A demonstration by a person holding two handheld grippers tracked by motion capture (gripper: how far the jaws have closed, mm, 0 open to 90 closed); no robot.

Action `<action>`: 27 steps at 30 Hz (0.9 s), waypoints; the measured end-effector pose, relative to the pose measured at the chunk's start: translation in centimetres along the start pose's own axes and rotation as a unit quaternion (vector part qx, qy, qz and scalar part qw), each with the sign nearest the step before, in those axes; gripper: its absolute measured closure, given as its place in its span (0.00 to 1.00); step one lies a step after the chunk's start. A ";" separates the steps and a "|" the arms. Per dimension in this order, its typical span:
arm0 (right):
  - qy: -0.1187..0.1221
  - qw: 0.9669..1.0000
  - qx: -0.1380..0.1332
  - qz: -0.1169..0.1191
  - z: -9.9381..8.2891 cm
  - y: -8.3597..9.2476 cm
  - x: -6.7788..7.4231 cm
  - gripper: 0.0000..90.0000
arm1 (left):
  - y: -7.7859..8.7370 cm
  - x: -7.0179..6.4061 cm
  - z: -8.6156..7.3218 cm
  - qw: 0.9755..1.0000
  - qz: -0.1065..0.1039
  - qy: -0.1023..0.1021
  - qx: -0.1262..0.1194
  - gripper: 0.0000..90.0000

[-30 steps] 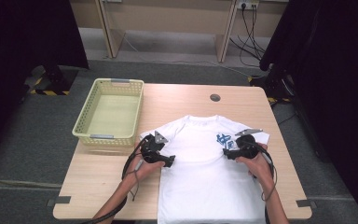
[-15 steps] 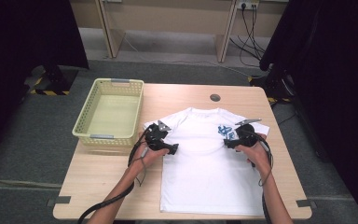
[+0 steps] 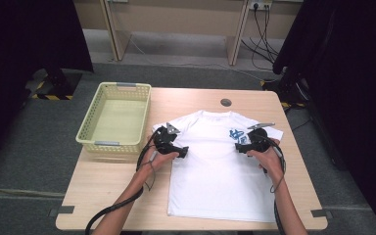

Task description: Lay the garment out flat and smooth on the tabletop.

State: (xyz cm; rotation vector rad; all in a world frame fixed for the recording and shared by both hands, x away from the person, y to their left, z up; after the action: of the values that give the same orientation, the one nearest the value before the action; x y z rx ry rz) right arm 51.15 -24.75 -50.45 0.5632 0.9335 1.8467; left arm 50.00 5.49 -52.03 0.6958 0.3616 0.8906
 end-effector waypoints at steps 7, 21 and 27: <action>-0.015 0.999 -0.028 0.001 -0.5 1.4 -0.3 0.32 | 1.6 -0.7 -0.1 1.000 0.002 0.008 -0.013 0.09; 0.035 0.999 -0.041 0.001 -7.1 6.8 2.8 0.31 | 7.0 -6.1 -5.7 0.998 -0.012 -0.066 0.003 0.07; 0.067 0.997 -0.030 0.028 -9.2 8.4 5.2 0.31 | 8.0 -6.6 -7.7 0.998 -0.016 -0.066 0.009 0.07</action>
State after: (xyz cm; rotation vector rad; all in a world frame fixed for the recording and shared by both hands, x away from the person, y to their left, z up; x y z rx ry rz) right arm 37.67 -25.49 -49.34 0.4374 0.9555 1.9751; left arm 37.11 6.73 -52.09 0.7582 0.2628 0.8068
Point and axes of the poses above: each handheld gripper's, and its own axes: y roughly backward along the jaws, z roughly out of its top, x roughly to its left, the point moved 5 cm from there along -y, roughly forward along the jaws, and after that the axes turned 3 degrees about x, right-handed, at the moved point
